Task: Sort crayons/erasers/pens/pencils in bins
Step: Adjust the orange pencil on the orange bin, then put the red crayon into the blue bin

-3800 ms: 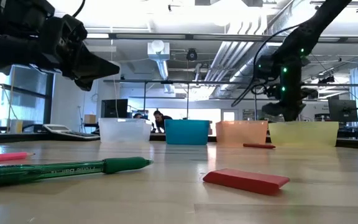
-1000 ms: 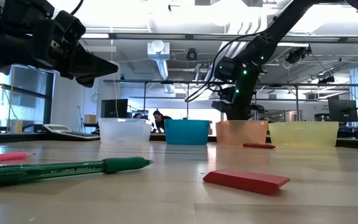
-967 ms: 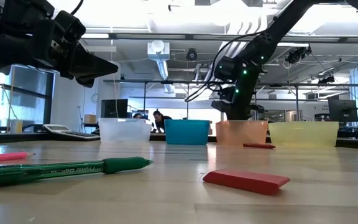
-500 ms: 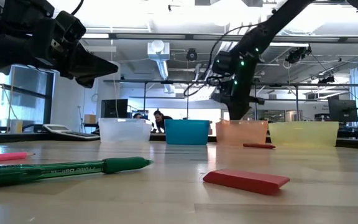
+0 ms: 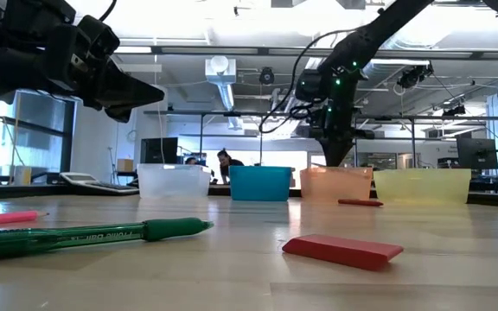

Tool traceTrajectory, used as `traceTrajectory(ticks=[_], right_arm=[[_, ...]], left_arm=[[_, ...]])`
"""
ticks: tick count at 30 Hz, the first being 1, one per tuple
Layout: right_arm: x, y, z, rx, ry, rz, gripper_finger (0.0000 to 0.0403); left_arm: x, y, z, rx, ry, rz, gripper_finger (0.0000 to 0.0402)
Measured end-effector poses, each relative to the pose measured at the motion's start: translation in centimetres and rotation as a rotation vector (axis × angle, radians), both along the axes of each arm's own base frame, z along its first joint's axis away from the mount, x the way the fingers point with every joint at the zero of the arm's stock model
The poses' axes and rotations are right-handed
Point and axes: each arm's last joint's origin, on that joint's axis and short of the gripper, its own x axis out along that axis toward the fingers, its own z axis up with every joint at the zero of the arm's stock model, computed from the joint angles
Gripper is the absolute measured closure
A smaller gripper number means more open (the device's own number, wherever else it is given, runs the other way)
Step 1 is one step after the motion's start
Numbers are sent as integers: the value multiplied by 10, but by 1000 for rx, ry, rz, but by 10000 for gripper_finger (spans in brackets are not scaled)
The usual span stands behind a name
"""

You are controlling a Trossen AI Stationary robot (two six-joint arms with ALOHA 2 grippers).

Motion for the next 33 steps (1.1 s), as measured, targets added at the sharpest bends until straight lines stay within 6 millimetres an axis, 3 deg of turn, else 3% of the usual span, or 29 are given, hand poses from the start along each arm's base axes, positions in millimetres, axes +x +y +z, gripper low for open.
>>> traceTrajectory(ticks=[5,11,16,19,24,29,33], right_arm=[[2,0,-10,59,10,11,377],[3,-1,-16,40,50,6,315],[6,-3,-6,24,54,41,259],[12,0,6,12,68,105,248],[23,26,35,-79,112,275,296],[9,67,47,-197,38,377,389],[-7,104,40,-304,-128,412,384]], left_arm=[[0,0,0,0,1,0,394],[0,0,-1,-1,5,0,394],[0,0,-1,-1,7,-1,394],[0,0,-1,-1,6,0,394],[0,0,-1,5,11,-1,394],[0,0,-2,11,18,-2,394],[0,0,-2,15,25,-3,394]])
